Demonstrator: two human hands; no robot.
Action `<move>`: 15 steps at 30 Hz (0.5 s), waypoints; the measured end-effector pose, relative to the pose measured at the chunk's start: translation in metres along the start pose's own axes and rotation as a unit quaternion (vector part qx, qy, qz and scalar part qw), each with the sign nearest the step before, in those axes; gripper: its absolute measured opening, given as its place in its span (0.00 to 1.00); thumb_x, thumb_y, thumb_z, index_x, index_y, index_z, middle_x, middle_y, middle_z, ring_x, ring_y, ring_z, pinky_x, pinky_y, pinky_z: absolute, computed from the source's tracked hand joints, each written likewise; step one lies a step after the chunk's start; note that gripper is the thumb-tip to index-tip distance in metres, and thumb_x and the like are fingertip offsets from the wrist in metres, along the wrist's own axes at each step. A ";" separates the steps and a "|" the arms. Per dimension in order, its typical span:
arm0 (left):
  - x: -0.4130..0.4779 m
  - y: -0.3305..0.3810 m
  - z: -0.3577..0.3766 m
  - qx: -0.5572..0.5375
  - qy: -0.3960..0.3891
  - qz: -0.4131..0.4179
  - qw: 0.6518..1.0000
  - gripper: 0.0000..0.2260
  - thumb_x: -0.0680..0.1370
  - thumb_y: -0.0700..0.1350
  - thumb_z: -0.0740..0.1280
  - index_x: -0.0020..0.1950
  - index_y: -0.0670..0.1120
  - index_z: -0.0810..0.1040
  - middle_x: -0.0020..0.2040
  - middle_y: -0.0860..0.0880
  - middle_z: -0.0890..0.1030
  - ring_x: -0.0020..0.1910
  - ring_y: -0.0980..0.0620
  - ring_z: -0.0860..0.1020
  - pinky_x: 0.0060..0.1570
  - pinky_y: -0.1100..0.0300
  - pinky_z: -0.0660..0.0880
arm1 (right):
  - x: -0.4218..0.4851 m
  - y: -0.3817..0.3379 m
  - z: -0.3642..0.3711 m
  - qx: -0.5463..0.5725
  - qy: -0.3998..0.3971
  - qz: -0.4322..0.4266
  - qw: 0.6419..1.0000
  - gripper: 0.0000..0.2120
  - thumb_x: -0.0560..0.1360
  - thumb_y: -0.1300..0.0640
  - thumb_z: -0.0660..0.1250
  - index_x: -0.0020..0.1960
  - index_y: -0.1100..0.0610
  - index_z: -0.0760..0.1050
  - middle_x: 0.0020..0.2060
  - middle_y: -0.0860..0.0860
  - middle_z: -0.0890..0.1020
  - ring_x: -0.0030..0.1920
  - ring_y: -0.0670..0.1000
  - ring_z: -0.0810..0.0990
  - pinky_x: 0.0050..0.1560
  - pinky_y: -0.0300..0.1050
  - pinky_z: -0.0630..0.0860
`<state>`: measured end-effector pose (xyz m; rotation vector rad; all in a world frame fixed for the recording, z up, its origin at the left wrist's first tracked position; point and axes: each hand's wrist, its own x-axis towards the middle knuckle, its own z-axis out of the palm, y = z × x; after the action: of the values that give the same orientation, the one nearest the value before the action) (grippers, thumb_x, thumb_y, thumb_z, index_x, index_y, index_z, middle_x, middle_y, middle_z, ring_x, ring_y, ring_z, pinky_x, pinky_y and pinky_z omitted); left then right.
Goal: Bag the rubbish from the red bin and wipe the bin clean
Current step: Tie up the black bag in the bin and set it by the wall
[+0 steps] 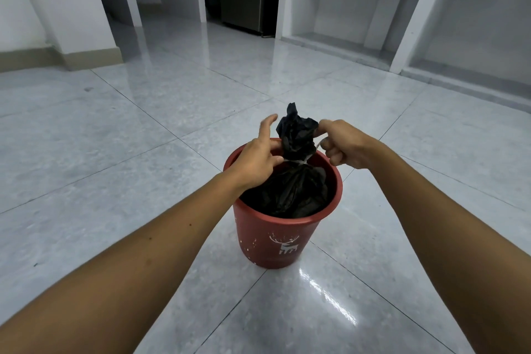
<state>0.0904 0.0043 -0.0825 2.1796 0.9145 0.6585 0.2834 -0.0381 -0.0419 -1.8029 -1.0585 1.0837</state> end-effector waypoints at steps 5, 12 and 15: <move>0.004 -0.002 0.001 0.095 -0.028 -0.005 0.995 0.30 0.77 0.43 0.66 0.72 0.67 0.59 0.43 0.50 0.71 0.50 0.45 0.75 0.55 0.53 0.72 | 0.000 0.002 -0.002 -0.069 0.029 0.012 0.997 0.33 0.72 0.29 0.59 0.42 0.61 0.73 0.20 0.47 0.62 0.19 0.47 0.60 0.22 0.37 0.60; 0.007 -0.003 0.009 0.109 0.081 -0.021 0.991 0.19 0.69 0.48 0.74 0.58 0.62 0.77 0.41 0.53 0.68 0.44 0.52 0.72 0.44 0.59 0.68 | 0.003 0.006 0.004 -0.152 0.017 0.030 0.988 0.14 0.72 0.48 0.73 0.42 0.57 0.76 0.25 0.50 0.64 0.21 0.50 0.61 0.24 0.37 0.59; 0.010 -0.004 0.008 0.085 0.138 -0.021 0.987 0.11 0.72 0.45 0.71 0.53 0.57 0.81 0.44 0.48 0.72 0.43 0.49 0.74 0.46 0.58 0.72 | -0.001 0.003 0.009 -0.135 0.025 -0.004 0.990 0.10 0.72 0.54 0.75 0.40 0.59 0.78 0.24 0.50 0.62 0.18 0.48 0.59 0.21 0.34 0.59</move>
<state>0.0997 0.0110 -0.0888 2.2453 1.1963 0.9075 0.2759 -0.0382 -0.0476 -2.0247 -1.2288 0.9179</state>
